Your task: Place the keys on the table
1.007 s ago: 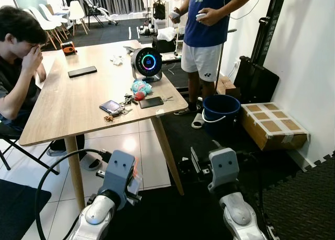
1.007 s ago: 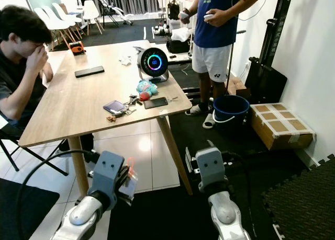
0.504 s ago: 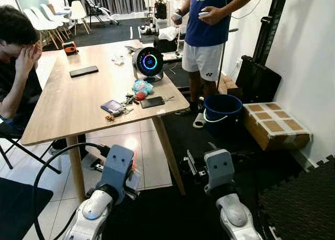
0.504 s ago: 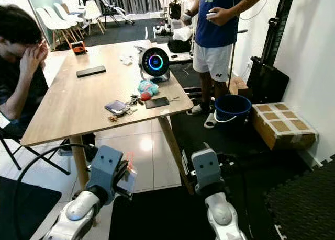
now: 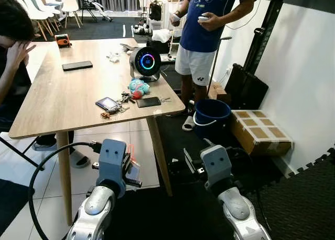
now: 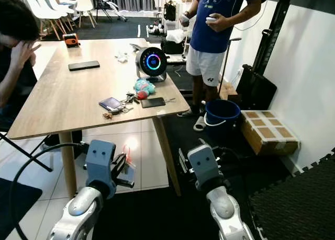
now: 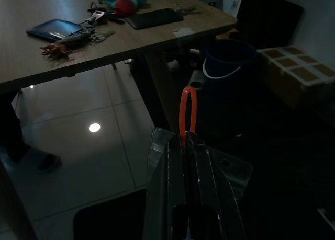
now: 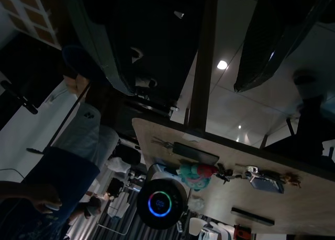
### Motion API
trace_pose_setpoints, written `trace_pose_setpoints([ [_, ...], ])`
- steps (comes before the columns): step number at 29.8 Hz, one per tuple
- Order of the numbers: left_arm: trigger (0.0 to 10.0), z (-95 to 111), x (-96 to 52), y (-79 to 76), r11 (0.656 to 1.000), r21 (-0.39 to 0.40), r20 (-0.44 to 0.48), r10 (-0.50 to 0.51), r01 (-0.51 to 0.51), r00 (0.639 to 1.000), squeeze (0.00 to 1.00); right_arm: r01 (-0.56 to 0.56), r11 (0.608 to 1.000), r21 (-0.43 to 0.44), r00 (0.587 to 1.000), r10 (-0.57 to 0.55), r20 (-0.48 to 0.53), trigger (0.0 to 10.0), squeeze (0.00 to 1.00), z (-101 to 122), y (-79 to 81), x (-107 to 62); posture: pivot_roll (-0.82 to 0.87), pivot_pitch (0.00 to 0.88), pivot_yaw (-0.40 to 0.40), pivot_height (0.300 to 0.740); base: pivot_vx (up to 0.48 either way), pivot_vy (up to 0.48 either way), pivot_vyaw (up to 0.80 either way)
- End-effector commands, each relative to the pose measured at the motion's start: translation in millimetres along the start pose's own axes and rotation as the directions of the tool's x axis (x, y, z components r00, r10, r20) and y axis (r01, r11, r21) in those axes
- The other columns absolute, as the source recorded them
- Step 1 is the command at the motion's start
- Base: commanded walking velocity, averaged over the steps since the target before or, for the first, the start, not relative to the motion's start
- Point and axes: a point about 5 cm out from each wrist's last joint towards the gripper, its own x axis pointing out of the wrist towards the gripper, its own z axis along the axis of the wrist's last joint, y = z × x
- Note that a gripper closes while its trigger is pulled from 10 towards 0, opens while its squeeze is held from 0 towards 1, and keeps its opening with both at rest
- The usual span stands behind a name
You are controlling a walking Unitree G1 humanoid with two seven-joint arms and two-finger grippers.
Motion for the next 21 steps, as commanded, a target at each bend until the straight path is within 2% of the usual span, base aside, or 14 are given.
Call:
trace_pose_setpoints([
  [1, 10.0, -2.2, 1.0, -2.1, 1.0, -0.019, -0.003, 0.001, -0.002, 1.0, 0.0, 0.006, 1.0, -0.002, 0.999, -0.006, -0.037, 10.0, 0.0, -7.4, -1.0, -2.7, 0.06, 0.077, -0.028, 0.74, 0.0, 0.0, 0.0],
  [5, 10.0, -0.6, 1.5, -2.5, 1.0, -0.015, 0.005, -0.005, 0.005, 1.0, 0.0, 0.015, 1.0, -0.002, 0.999, -0.015, -0.037, 10.0, 0.0, -7.8, -0.8, -3.0, 0.06, 0.075, -0.021, 0.74, 0.0, 0.0, 0.0],
  [9, 10.0, 1.8, 2.6, -4.9, 0.999, 0.025, 0.026, -0.022, 0.022, 0.999, 0.0, 0.021, 1.0, 0.002, 0.999, -0.021, -0.041, 10.0, 0.0, -8.9, -0.3, -4.0, 0.06, 0.074, -0.01, 0.74, 0.134, 0.0, 0.0],
  [21, 10.0, 1.6, 2.8, -6.0, 0.999, 0.028, 0.025, -0.02, 0.019, 0.999, 0.0, 0.017, 1.0, 0.004, 0.999, -0.017, -0.047, 10.0, 0.0, -10.5, 3.0, -5.5, 0.07, 0.084, -0.008, 0.74, 0.476, 0.0, 0.0],
])
